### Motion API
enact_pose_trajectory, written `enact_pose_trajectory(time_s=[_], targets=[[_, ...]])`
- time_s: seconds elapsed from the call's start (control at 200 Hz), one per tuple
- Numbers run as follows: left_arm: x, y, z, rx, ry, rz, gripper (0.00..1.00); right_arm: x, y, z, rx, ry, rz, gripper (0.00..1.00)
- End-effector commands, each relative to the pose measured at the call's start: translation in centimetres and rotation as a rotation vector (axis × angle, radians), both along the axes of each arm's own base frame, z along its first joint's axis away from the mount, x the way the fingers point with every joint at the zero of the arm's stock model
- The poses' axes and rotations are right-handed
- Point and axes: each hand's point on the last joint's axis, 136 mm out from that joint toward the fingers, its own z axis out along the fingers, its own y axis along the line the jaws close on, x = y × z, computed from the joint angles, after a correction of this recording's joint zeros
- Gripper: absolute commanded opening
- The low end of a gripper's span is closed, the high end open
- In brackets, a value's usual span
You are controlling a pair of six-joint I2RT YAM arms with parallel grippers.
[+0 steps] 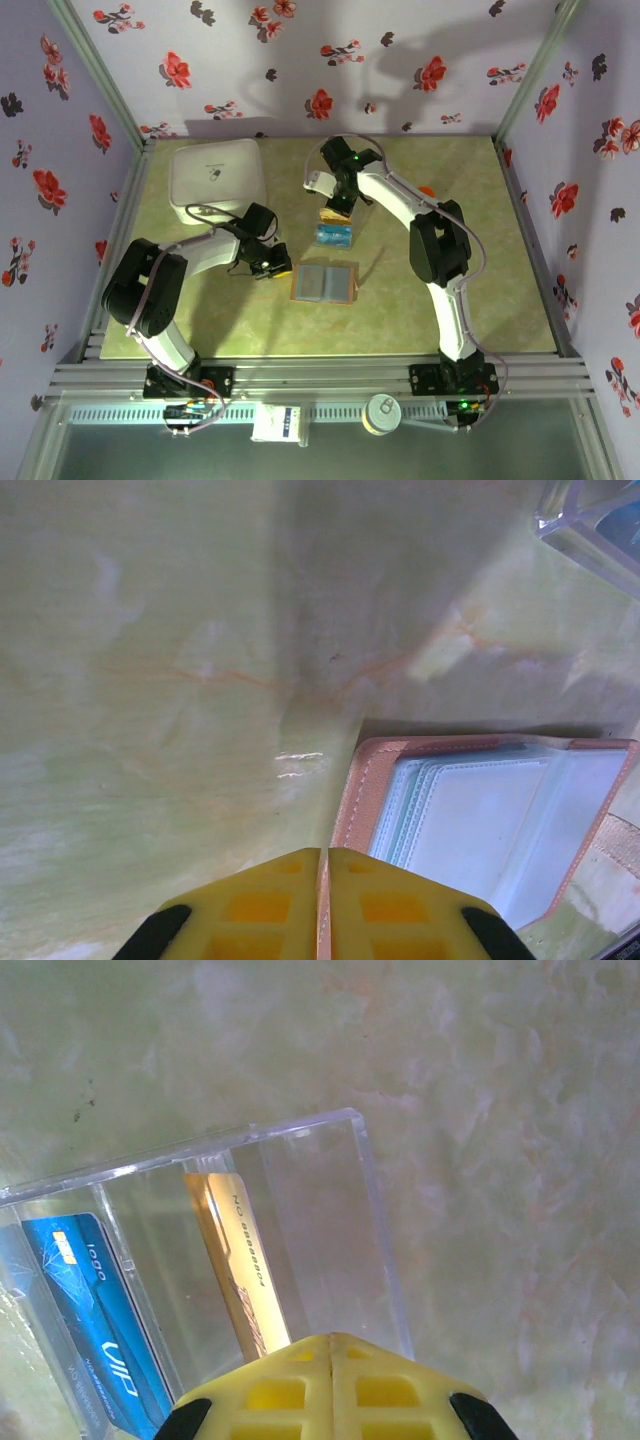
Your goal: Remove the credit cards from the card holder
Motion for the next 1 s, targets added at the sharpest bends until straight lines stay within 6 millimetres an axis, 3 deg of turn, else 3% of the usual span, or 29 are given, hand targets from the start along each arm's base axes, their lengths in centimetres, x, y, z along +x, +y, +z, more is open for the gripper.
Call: enact_pose_trajectory(time_s=[0.0,0.28,0.7,0.995], targets=[[0.2,0.0,-0.3,-0.008,0.016,0.003,0.11,-0.9,-0.3,-0.8,-0.001,0.041,0.010,0.06],[0.0,0.0,-0.5,-0.007,0.022,0.003,0.11,-2.6,-0.2,-2.0,0.000,0.131,0.033,0.06],[-0.1,-0.5,-1.1,-0.035,0.042,0.005,0.11,-1.9,0.5,2.3,0.101,0.036,-0.023,0.08],[-0.8,-1.2,-1.7,-0.046,0.057,-0.003,0.11,-2.2,0.5,4.9,0.302,-0.022,-0.330,0.12]])
